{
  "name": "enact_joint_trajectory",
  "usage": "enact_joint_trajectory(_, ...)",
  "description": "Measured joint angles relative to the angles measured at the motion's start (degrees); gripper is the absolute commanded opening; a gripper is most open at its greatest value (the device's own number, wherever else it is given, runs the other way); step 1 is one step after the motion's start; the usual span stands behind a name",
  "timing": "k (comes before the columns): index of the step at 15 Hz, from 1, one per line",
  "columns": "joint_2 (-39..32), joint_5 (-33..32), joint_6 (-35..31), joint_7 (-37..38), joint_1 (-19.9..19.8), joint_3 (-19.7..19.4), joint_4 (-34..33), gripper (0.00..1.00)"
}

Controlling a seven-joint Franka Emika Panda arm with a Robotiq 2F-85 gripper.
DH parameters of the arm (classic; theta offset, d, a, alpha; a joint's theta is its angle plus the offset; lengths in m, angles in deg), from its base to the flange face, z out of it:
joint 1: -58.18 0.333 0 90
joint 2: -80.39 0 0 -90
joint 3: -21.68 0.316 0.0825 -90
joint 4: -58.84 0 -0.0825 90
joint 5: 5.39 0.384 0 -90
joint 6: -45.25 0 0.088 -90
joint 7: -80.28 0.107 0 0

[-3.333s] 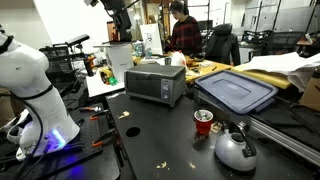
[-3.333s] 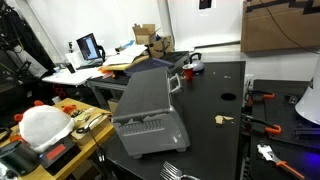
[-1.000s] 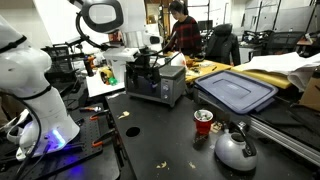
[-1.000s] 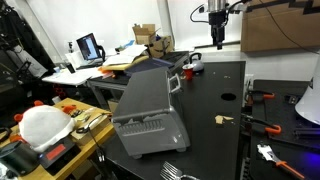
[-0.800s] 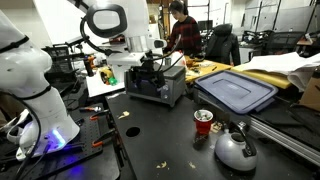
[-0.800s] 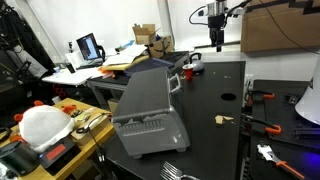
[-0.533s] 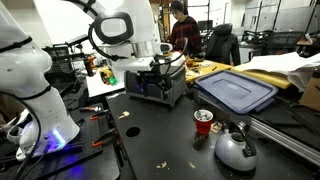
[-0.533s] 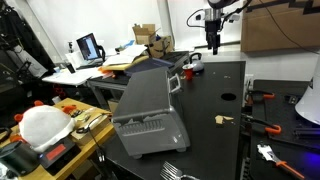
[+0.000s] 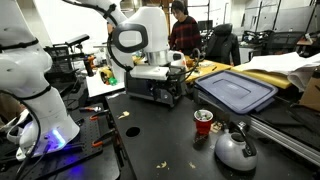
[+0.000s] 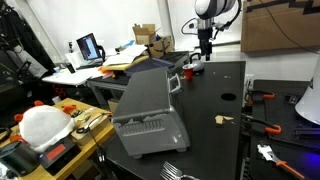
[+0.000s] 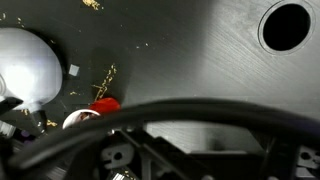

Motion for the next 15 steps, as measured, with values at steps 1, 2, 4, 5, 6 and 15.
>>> enact_joint_trajectory(1,-1.1,0.8,0.0,-0.1,-0.3,0.6,-0.7,1.0)
enact_joint_trajectory(2,-1.9,1.3,0.0,-0.1,-0.6,1.2,-1.2,1.0)
enact_joint_trajectory(4,-3.4,1.8,0.0,-0.1,-1.3,2.3,-2.2,1.0)
enact_joint_trajectory(5,-3.9,1.9,0.0,-0.1,-1.7,2.8,-2.5,1.0)
enact_joint_trajectory(6,-4.2,2.0,0.1,-0.1,-2.0,3.3,-2.9,1.0)
enact_joint_trajectory(15,-4.4,3.1,0.4,-0.1,-3.4,5.3,-3.6,1.0)
